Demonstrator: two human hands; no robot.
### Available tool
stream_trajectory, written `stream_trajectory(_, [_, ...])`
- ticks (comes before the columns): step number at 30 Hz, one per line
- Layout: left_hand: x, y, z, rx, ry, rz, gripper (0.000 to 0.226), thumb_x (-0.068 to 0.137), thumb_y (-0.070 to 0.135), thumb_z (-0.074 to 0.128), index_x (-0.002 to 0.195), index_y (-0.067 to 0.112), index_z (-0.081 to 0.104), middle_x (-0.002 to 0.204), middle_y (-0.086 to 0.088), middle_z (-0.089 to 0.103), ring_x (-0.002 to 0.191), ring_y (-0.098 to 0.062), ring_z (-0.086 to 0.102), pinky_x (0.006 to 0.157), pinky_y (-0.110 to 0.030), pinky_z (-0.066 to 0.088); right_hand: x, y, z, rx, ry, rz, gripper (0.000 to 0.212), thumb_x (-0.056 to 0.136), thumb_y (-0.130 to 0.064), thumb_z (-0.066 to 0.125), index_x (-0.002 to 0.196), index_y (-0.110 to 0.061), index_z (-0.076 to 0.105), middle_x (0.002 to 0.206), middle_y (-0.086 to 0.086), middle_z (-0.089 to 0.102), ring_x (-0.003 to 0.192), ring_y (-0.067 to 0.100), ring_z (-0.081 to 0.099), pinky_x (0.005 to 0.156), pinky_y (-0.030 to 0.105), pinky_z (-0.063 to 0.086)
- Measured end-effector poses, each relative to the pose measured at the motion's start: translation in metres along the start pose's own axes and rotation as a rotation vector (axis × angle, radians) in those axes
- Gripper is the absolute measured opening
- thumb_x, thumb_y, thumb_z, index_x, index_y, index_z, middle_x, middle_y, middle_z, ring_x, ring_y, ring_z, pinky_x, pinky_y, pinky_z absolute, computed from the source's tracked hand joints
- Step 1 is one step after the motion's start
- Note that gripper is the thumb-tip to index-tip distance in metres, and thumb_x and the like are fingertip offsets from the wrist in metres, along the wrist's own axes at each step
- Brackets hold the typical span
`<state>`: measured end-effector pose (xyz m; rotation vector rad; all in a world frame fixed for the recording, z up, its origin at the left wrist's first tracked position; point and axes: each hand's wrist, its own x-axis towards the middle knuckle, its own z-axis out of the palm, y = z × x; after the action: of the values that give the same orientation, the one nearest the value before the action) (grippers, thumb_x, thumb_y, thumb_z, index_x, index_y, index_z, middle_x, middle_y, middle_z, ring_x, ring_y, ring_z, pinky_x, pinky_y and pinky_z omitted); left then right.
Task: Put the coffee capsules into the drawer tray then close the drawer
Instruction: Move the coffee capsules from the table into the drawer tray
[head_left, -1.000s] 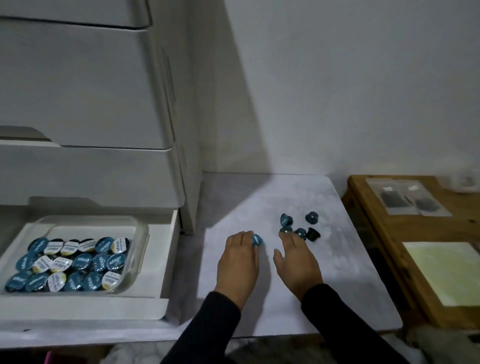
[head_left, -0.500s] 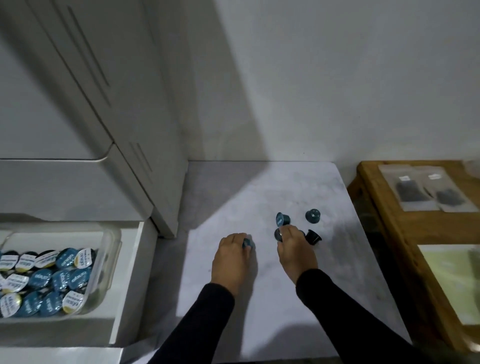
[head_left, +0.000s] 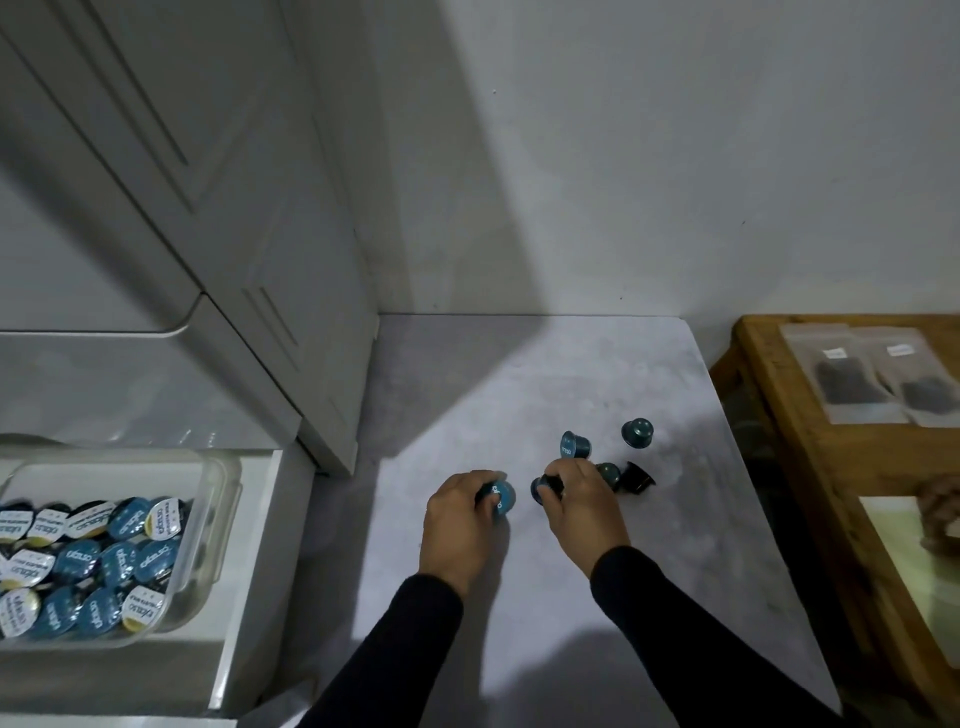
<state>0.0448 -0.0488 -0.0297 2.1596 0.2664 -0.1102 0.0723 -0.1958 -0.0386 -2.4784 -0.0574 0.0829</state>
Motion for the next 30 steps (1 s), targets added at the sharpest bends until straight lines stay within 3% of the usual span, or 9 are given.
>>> stream_trajectory(5, [-0.001, -0.002, 0.003, -0.069, 0.02, -0.033, 0.032, 0.085, 0.002, 0.054, 0.105, 0.021, 0.071, 0.108, 0.005, 0.066, 0.099, -0.005, 0.058, 0.087, -0.004, 0.037, -0.005, -0.004, -0.003, 0.19, -0.042, 0.194, 0.011, 0.088, -0.013, 0.054, 0.079, -0.012, 0.061, 0.082, 0.003, 0.063, 0.073, 0.013, 0.057, 0.057, 0.006, 0.035])
stream_trajectory(8, [0.0, -0.001, 0.005, -0.089, 0.035, -0.05, 0.032, 0.085, 0.001, 0.055, 0.102, 0.021, 0.072, 0.107, 0.005, 0.066, 0.096, -0.003, 0.057, 0.078, 0.008, 0.033, -0.007, -0.004, -0.009, 0.143, -0.055, 0.212, 0.02, 0.09, -0.014, 0.049, 0.076, -0.006, 0.061, 0.074, 0.005, 0.062, 0.072, 0.02, 0.056, 0.06, 0.027, 0.037])
stream_trajectory(11, [-0.001, -0.001, 0.005, -0.118, 0.056, -0.086, 0.03, 0.085, 0.002, 0.056, 0.101, 0.021, 0.073, 0.106, 0.005, 0.067, 0.095, -0.004, 0.058, 0.075, 0.01, 0.032, -0.008, -0.004, -0.012, 0.146, -0.056, 0.199, 0.028, 0.088, -0.021, 0.053, 0.063, -0.008, 0.057, 0.064, 0.007, 0.055, 0.066, 0.026, 0.052, 0.06, 0.032, 0.04])
stream_trajectory(13, [-0.001, -0.001, 0.006, -0.152, 0.071, -0.115, 0.028, 0.086, 0.002, 0.057, 0.101, 0.02, 0.073, 0.104, 0.005, 0.067, 0.094, -0.004, 0.058, 0.073, 0.01, 0.033, -0.012, -0.006, -0.011, 0.207, -0.065, 0.218, 0.013, 0.08, -0.024, 0.067, 0.077, -0.012, 0.068, 0.081, 0.005, 0.06, 0.073, 0.021, 0.059, 0.065, 0.023, 0.047])
stream_trajectory(16, [-0.003, 0.001, 0.007, -0.236, 0.102, -0.161, 0.026, 0.087, 0.002, 0.057, 0.099, 0.018, 0.073, 0.101, 0.005, 0.068, 0.092, -0.004, 0.059, 0.072, 0.009, 0.035, -0.017, -0.005, -0.007, 0.23, -0.101, 0.228, 0.019, 0.076, -0.014, 0.073, 0.094, -0.015, 0.07, 0.1, 0.004, 0.058, 0.078, 0.017, 0.063, 0.065, 0.003, 0.043])
stream_trajectory(19, [-0.008, 0.001, 0.008, -0.305, 0.118, -0.202, 0.025, 0.087, 0.003, 0.058, 0.092, 0.022, 0.073, 0.095, 0.008, 0.07, 0.091, -0.004, 0.061, 0.072, 0.007, 0.038, -0.017, -0.004, -0.008, 0.197, -0.067, 0.213, 0.017, 0.081, -0.008, 0.065, 0.094, -0.015, 0.071, 0.098, 0.006, 0.062, 0.08, 0.018, 0.063, 0.07, 0.01, 0.043])
stream_trajectory(23, [-0.015, 0.004, 0.005, -0.4, 0.145, -0.26, 0.027, 0.085, 0.006, 0.06, 0.079, 0.03, 0.072, 0.085, 0.012, 0.071, 0.089, -0.006, 0.064, 0.079, -0.009, 0.044, -0.021, -0.008, -0.015, 0.432, -0.025, 0.341, 0.02, 0.08, -0.008, 0.064, 0.082, -0.027, 0.07, 0.083, 0.002, 0.07, 0.077, 0.02, 0.066, 0.079, 0.032, 0.054])
stream_trajectory(27, [-0.026, 0.018, -0.005, -0.547, 0.194, -0.273, 0.028, 0.086, 0.008, 0.059, 0.08, 0.033, 0.07, 0.086, 0.016, 0.07, 0.085, 0.001, 0.064, 0.072, -0.005, 0.046, -0.028, -0.016, -0.02, 0.672, 0.032, 0.396, 0.02, 0.082, 0.0, 0.061, 0.101, -0.001, 0.067, 0.085, 0.012, 0.07, 0.068, 0.019, 0.064, 0.068, 0.026, 0.055])
stream_trajectory(30, [-0.036, 0.03, -0.017, -0.682, 0.24, -0.231, 0.026, 0.087, 0.005, 0.059, 0.087, 0.028, 0.072, 0.09, 0.009, 0.073, 0.086, -0.007, 0.067, 0.076, -0.014, 0.051, -0.036, -0.034, -0.027, 0.891, 0.069, 0.379, 0.02, 0.084, 0.004, 0.059, 0.103, 0.003, 0.063, 0.085, 0.012, 0.068, 0.071, 0.018, 0.062, 0.062, 0.017, 0.055])
